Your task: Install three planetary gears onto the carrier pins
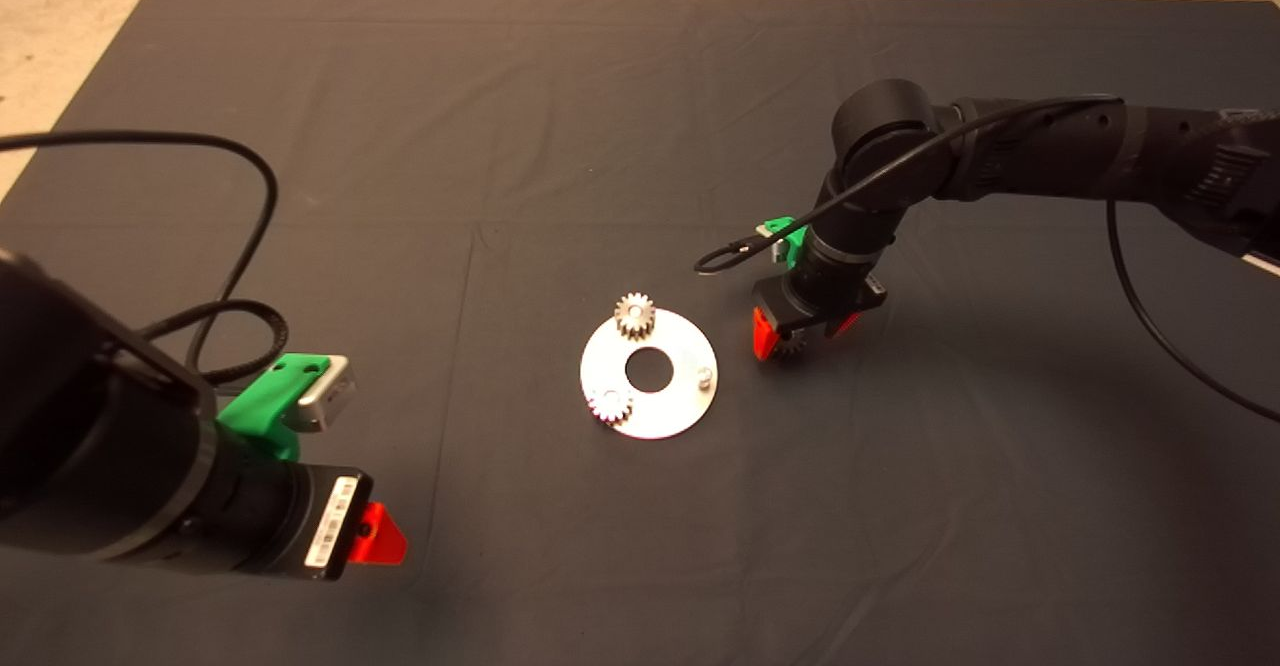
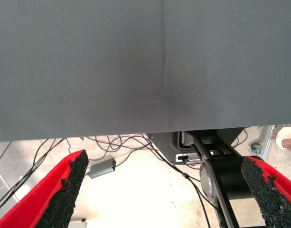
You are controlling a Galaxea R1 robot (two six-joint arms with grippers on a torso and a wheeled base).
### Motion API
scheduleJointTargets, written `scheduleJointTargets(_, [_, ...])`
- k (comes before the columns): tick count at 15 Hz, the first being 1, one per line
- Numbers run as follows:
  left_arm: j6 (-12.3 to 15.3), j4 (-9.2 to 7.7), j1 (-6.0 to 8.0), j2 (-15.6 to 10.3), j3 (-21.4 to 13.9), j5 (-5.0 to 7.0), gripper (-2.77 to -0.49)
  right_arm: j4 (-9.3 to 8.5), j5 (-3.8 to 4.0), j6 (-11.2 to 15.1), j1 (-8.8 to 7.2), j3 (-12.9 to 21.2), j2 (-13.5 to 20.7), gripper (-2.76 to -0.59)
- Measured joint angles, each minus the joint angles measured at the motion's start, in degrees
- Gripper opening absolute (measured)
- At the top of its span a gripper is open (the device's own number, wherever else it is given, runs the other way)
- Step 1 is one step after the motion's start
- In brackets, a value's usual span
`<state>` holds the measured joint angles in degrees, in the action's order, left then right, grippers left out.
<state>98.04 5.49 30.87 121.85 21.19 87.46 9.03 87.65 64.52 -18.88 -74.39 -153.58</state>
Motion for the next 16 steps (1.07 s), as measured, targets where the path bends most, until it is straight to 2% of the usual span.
scheduleJointTargets(2, [-0.7,-0.37,0.16,-1.1,-0.4,-0.02,-0.92,0.04,0.03,0.0,0.03,-0.1,-0.1,-1.40])
scheduleJointTargets(4, [-1.4,-0.80,0.50,-2.0,-0.6,0.00,-0.92,0.09,0.03,0.0,0.03,-0.2,-0.1,-1.51])
scheduleJointTargets(7, [-1.8,-1.05,0.61,-2.2,-0.7,-0.02,-0.92,0.15,0.00,-0.2,0.32,-0.4,-0.1,-1.53])
scheduleJointTargets(9, [-2.0,-1.18,0.63,-2.2,-0.7,-0.02,-0.92,0.35,0.03,-0.2,0.32,-0.7,-0.1,-1.68])
scheduleJointTargets(12, [-2.4,-1.41,0.66,-2.4,-0.7,0.00,-0.92,1.96,0.03,-1.2,1.25,-1.0,-0.2,-1.70])
scheduleJointTargets(13, [-2.5,-1.48,0.90,-2.4,-0.7,-0.02,-0.92,2.28,0.00,-1.6,1.68,-1.1,-0.4,-1.81])
scheduleJointTargets(16, [-2.5,-1.69,1.11,-2.6,-0.7,-0.02,-0.92,3.15,0.00,-2.8,1.86,-1.5,-0.6,-1.84])
